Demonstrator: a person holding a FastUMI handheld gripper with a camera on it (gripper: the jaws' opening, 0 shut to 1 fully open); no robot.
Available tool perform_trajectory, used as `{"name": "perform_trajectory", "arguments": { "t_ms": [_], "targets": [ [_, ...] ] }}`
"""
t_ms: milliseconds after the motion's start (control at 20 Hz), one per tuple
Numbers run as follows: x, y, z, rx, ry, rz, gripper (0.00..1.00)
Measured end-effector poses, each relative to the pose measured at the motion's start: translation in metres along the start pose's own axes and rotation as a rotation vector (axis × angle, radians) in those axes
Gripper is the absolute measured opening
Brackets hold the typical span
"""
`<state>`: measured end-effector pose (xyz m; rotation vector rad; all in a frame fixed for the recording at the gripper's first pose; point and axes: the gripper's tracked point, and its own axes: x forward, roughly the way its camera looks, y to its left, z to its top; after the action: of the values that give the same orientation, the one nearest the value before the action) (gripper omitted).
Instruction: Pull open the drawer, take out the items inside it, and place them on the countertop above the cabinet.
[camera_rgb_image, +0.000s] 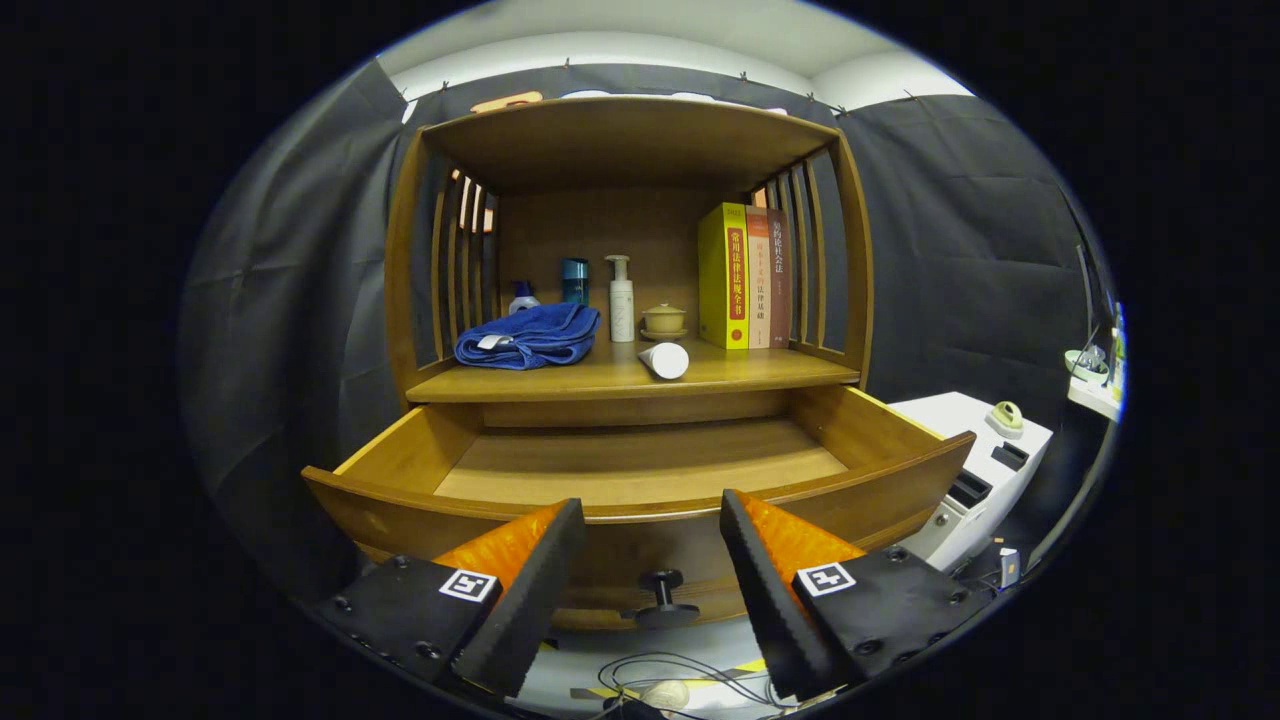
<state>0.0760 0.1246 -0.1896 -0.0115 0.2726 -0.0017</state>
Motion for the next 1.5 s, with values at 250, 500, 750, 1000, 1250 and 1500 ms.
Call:
{"name": "perform_trajectory", "arguments": {
  "t_ms": [250, 500, 750, 1000, 1250, 1500],
  "targets": [
    [0.033, 0.001, 0.005, -0.011, 0.002, -0.001, 0.94],
    [0.073, 0.004, 0.013, -0.02, 0.009, -0.015, 0.94],
    [0.104, 0.008, 0.015, -0.049, 0.019, -0.025, 0.94],
    [0.133, 0.009, 0.018, -0.056, 0.028, -0.03, 0.94],
    [0.154, 0.011, 0.018, -0.075, 0.044, -0.051, 0.94],
    [0.162, 0.011, 0.019, -0.067, 0.047, -0.047, 0.94]
  ]
}}
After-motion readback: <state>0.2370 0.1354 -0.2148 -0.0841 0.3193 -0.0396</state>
